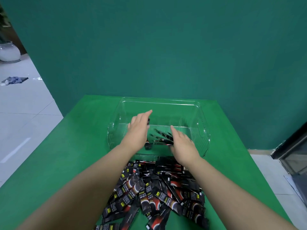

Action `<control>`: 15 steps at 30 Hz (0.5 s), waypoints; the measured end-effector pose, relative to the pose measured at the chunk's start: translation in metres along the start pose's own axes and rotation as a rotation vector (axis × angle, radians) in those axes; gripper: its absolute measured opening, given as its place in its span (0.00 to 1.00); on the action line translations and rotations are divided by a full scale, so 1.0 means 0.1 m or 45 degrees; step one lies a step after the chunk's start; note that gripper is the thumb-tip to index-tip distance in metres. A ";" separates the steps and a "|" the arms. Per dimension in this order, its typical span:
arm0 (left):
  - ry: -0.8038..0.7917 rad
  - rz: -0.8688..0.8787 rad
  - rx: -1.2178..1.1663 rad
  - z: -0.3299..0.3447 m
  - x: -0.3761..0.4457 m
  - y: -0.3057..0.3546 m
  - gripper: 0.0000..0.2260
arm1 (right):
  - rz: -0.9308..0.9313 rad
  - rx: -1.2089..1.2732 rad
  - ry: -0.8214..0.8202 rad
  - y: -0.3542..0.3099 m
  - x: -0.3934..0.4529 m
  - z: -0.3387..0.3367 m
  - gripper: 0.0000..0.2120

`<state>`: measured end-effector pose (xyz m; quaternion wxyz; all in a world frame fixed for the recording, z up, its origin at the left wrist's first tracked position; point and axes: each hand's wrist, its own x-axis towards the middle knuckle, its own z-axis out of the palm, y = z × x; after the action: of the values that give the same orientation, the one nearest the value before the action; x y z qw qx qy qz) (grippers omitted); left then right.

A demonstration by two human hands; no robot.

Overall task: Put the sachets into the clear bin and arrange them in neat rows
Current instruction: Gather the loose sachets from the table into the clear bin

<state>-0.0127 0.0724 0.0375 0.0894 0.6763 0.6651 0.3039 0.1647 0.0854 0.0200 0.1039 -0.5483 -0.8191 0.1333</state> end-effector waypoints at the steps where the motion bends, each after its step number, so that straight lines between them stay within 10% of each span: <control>1: -0.107 -0.050 0.091 0.05 0.00 -0.04 0.27 | -0.010 -0.006 -0.043 0.01 -0.03 0.02 0.34; 15: -0.450 0.079 0.377 -0.12 -1.20 -0.70 0.28 | -0.157 0.001 -0.012 0.46 -1.06 0.42 0.37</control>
<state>-0.0696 -0.0384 -0.0248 0.0947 0.7449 0.6553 0.0824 0.2314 -0.0001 -0.0379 0.1082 -0.4962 -0.8517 0.1293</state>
